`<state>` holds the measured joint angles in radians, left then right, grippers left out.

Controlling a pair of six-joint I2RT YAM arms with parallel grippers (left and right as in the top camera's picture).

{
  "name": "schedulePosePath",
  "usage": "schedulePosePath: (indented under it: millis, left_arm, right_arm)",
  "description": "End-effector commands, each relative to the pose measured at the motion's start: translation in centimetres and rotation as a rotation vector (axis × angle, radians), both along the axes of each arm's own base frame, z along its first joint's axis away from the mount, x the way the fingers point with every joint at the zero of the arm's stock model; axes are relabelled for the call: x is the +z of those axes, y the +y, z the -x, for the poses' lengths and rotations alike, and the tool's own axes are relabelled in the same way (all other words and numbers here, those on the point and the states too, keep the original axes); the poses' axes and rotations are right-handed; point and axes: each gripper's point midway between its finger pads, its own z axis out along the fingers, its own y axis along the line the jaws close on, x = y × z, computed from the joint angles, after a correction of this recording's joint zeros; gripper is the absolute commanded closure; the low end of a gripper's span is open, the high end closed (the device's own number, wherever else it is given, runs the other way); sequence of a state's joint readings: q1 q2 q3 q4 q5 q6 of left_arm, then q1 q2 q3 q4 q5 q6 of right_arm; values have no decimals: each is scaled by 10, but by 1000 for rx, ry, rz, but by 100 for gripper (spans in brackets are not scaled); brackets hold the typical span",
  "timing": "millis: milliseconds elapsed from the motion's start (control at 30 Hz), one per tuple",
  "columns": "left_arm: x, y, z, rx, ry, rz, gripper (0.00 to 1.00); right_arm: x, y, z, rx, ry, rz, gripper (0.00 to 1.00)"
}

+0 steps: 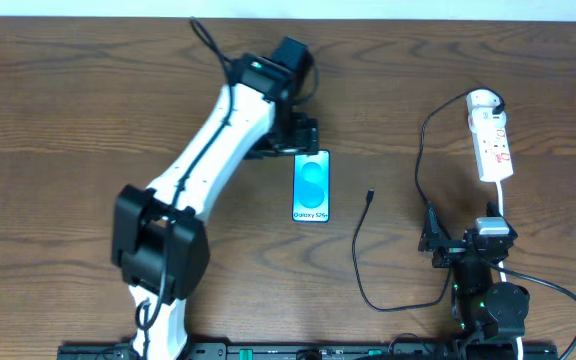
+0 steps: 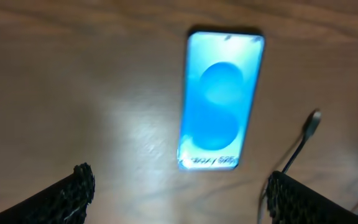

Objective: Plug charger to phone and switch on socket
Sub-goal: 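Move the left gripper forward over the Galaxy S25+ phone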

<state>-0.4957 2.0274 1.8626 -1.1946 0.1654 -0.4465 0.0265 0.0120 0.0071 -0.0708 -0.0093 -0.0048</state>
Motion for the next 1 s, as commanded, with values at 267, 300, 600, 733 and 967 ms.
schedulePosePath:
  millis: [267,300,600,733,967]
  left_arm:
    - [-14,-18,-2,26,-41,-48,10]
    - [-17,-17,-2,27,-35,-51,10]
    - [-40,-18,-4,30,1,-68,10]
    - [-47,-25,-5,21,0,-59,10]
    - [-57,-27,-3,20,21,-72,10]
  right_arm:
    - [-1,1,0,1,1,-10,1]
    - [0,1,0,1,0,-10,1]
    - [-1,1,0,1,1,-10,1]
    - [-1,1,0,1,1,-10,1]
    - [-1,1,0,1,1,-10,1]
